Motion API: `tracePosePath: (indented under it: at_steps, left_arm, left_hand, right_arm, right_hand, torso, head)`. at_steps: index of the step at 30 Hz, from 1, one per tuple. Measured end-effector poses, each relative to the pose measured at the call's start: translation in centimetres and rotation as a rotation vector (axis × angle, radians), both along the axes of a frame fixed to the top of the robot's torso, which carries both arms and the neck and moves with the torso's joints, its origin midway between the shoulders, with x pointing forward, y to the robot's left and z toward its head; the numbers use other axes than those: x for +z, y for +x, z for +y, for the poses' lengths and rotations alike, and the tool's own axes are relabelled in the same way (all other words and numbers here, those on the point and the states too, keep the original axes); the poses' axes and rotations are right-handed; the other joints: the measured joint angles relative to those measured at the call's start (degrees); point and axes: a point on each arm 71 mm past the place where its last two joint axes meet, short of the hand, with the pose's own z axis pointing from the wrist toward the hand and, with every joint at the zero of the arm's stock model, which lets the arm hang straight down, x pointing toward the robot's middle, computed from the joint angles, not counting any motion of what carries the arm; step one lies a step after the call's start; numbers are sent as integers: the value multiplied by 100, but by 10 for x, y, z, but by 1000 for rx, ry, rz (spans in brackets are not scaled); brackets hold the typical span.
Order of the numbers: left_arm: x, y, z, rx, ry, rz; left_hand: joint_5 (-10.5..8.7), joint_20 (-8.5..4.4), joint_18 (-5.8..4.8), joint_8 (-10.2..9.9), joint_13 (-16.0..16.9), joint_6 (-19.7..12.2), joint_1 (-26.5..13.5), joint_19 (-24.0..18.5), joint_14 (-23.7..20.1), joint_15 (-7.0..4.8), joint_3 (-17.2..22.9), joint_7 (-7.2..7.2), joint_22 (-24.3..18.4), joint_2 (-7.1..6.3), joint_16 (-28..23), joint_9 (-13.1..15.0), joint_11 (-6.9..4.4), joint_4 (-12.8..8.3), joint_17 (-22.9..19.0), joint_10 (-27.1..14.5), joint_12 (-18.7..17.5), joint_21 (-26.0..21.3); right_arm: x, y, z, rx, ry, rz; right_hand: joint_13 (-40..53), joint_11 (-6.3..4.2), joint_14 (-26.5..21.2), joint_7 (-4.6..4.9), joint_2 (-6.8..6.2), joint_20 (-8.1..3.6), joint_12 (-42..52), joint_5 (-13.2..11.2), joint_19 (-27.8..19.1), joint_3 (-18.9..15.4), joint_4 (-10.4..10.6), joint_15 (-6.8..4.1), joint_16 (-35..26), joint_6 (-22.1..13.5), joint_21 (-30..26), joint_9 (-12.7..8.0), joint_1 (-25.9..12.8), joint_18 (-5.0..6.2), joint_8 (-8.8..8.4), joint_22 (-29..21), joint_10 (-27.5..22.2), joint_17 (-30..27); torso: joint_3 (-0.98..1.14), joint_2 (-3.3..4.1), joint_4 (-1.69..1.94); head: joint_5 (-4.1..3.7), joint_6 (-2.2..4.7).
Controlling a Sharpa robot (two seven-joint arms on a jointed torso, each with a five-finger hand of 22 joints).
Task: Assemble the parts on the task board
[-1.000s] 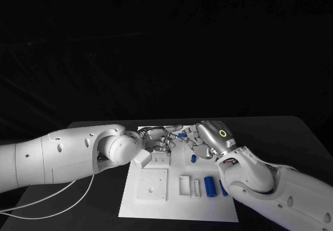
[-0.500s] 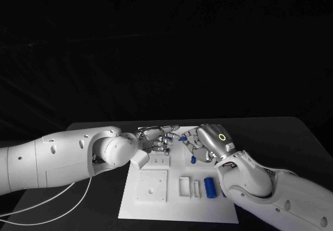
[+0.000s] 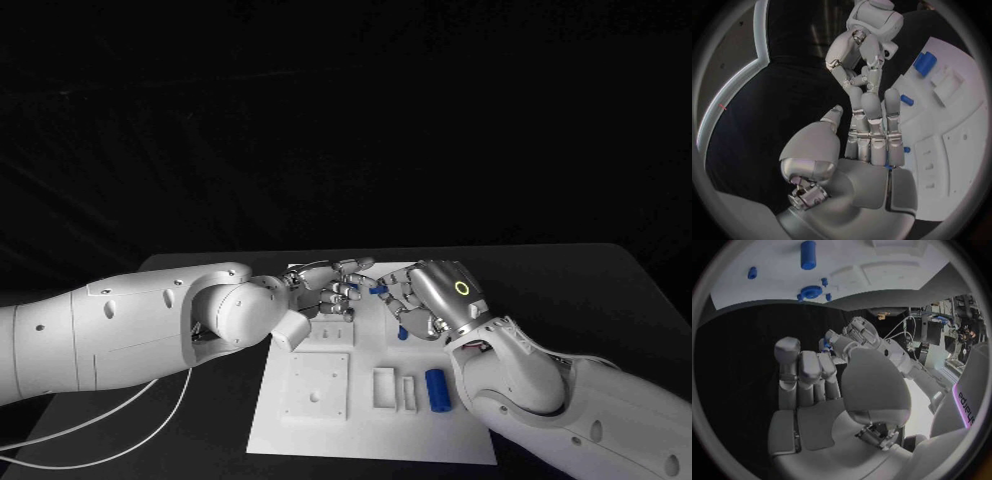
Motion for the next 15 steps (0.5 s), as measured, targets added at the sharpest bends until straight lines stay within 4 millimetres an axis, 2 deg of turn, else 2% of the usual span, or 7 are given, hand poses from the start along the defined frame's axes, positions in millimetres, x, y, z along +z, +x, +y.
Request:
tracePosePath:
  at_steps: [5, 15]
  left_arm:
    - [0, -1, 1, -4, 0, 4]
    - [0, -4, 4, -12, -1, 8]
  left_hand:
    - [0, 0, 0, 0, 0, 13, -14, 0, 0, 0, 0, -13, 7, 14, 0, 9, 0, 0, 0, 0, 6, 0]
    - [0, -20, 0, 0, 15, 71, -14, 21, 22, -22, 2, -72, 33, 13, 22, 211, -19, -33, 38, -20, 73, 0]
  right_arm:
    - [0, 0, -1, -5, 2, -3]
    - [0, 2, -4, -29, -1, -3]
  right_hand:
    - [5, 0, 0, 0, 0, 0, 0, -1, 0, 24, 24, 0, 0, 0, 21, 0, 0, 1, -8, 0, 0, 0]
    - [11, 1, 0, -1, -2, 0, 0, -1, 0, 46, 3, 0, 20, -1, 21, 1, 0, 2, 8, 0, -1, -1]
  torso:
    - [3, 2, 1]
    - [3, -2, -2]
  head:
    - [2, -6]
    - [-16, -8]
